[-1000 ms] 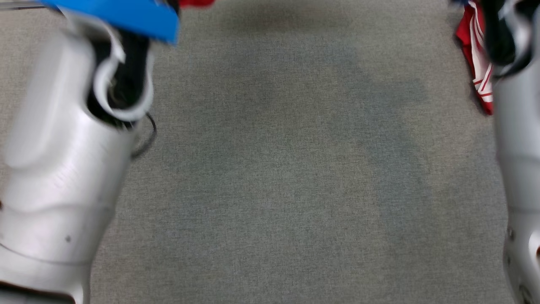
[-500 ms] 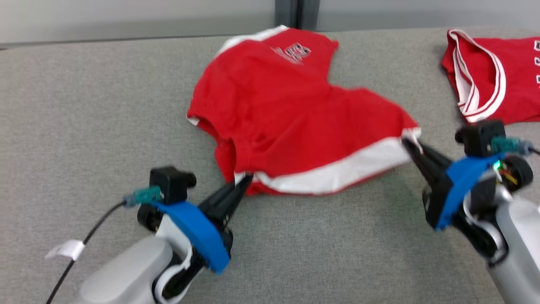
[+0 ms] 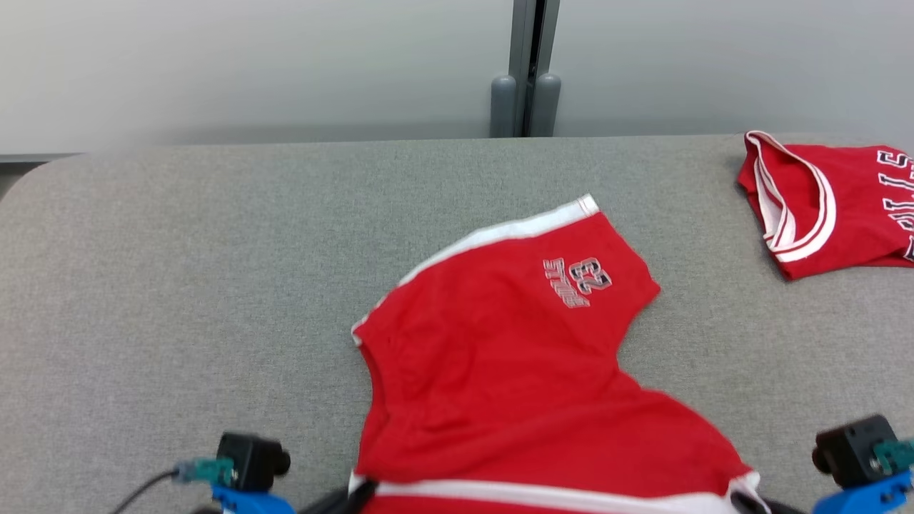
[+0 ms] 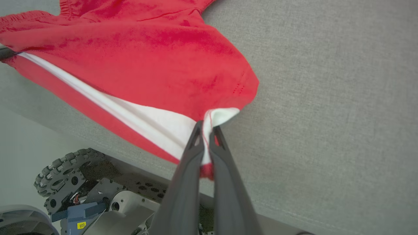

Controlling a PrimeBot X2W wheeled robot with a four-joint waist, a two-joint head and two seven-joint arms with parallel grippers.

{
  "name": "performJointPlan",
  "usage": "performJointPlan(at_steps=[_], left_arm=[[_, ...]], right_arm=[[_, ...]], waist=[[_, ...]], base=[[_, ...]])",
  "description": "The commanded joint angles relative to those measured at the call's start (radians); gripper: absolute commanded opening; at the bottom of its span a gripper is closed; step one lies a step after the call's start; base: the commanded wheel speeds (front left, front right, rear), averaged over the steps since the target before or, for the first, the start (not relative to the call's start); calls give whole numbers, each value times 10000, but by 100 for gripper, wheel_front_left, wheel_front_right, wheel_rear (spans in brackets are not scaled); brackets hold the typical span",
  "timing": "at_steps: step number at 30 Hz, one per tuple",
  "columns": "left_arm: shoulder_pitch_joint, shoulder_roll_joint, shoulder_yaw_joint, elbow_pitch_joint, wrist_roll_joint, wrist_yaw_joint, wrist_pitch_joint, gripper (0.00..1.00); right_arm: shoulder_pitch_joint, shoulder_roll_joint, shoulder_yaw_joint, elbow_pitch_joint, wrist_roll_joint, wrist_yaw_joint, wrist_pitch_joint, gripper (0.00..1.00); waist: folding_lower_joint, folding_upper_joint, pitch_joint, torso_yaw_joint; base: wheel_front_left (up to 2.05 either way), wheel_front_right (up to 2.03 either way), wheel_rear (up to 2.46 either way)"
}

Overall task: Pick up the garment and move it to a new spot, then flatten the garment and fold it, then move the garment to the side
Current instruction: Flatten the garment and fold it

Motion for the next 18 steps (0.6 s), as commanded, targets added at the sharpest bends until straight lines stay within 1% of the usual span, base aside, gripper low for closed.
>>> performJointPlan(at_steps=[1, 2, 3, 6, 8, 9, 11, 13, 15, 18], left_arm=[[407, 243, -77, -418, -190, 281, 117, 0], [600, 368, -108, -773, -341, 456, 212, 0], [600, 368, -108, -773, -341, 456, 212, 0], [1119, 513, -206, -1786, -571, 821, 142, 0], [1282, 413, -131, -2193, -592, 956, -113, 0], [1294, 293, -106, -2318, -622, 952, -200, 0], [1067, 15, 2, -2397, -611, 809, -327, 0], [702, -276, 162, -2248, -474, 669, -487, 0], [381, -655, 348, -1973, -348, 488, -705, 0], [-37, -1322, 811, -1461, -557, 135, -1199, 0]], right_arm=[[457, 253, -243, -545, -151, -2, 365, 0], [744, 438, -356, -924, -217, -2, 643, 0], [744, 438, -356, -924, -217, -2, 643, 0], [1138, 780, -595, -1873, -428, 1, 981, 0], [1045, 830, -643, -2147, -437, 0, 971, 0], [889, 734, -677, -2194, -516, 0, 922, 0], [446, 514, -647, -2174, -575, 1, 817, 0], [-135, 159, -588, -1999, -719, 0, 641, 0], [-884, -198, -522, -1642, -822, 1, 380, 0], [-2067, -636, -262, -910, -742, 0, -13, 0]], waist=[[3, 4, -83, -25], [3, 4, -101, -27], [3, 4, -101, -27], [3, 4, -82, -17], [3, 4, -21, 31], [3, 4, 7, 79], [3, 4, 98, 174], [3, 4, 239, 263], [3, 4, 394, 387], [3, 4, 693, 594]], base=[[0, 0, 0], [0, 0, 0], [0, 0, 0], [0, 0, 0], [0, 0, 0], [0, 0, 0], [0, 0, 0], [0, 0, 0], [0, 0, 0], [0, 0, 0]])
